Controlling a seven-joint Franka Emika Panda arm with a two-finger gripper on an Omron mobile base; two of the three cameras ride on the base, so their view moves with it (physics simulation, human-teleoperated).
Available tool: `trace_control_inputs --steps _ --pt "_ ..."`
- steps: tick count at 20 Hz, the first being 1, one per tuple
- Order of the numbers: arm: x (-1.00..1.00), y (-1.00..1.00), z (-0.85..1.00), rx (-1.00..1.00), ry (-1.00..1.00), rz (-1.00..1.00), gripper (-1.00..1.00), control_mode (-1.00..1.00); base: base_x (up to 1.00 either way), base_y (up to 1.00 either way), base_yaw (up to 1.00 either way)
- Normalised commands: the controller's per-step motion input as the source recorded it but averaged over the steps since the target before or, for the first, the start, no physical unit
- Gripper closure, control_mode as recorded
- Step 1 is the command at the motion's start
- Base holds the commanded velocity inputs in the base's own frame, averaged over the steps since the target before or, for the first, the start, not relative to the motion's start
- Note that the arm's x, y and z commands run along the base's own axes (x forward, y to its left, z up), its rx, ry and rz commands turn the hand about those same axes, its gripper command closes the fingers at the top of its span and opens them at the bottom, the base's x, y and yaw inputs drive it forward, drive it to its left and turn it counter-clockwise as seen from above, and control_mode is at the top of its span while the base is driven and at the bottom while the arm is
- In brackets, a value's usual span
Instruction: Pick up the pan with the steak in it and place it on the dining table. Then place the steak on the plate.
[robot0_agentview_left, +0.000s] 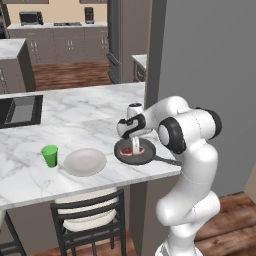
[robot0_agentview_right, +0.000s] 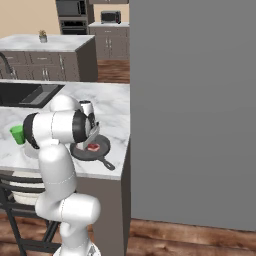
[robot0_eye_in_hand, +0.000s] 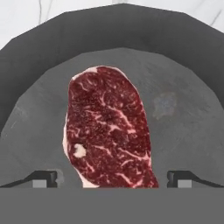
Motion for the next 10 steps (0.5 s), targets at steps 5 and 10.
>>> trace_control_inputs --steps 5,10 --pt "0.05 0.0 -0.21 -0.03 0.01 0.01 -1.0 -1.0 0.0 0.0 0.0" --pt "0.19 0.0 -0.38 -0.03 0.04 0.05 -1.0 -1.0 0.0 0.0 0.0"
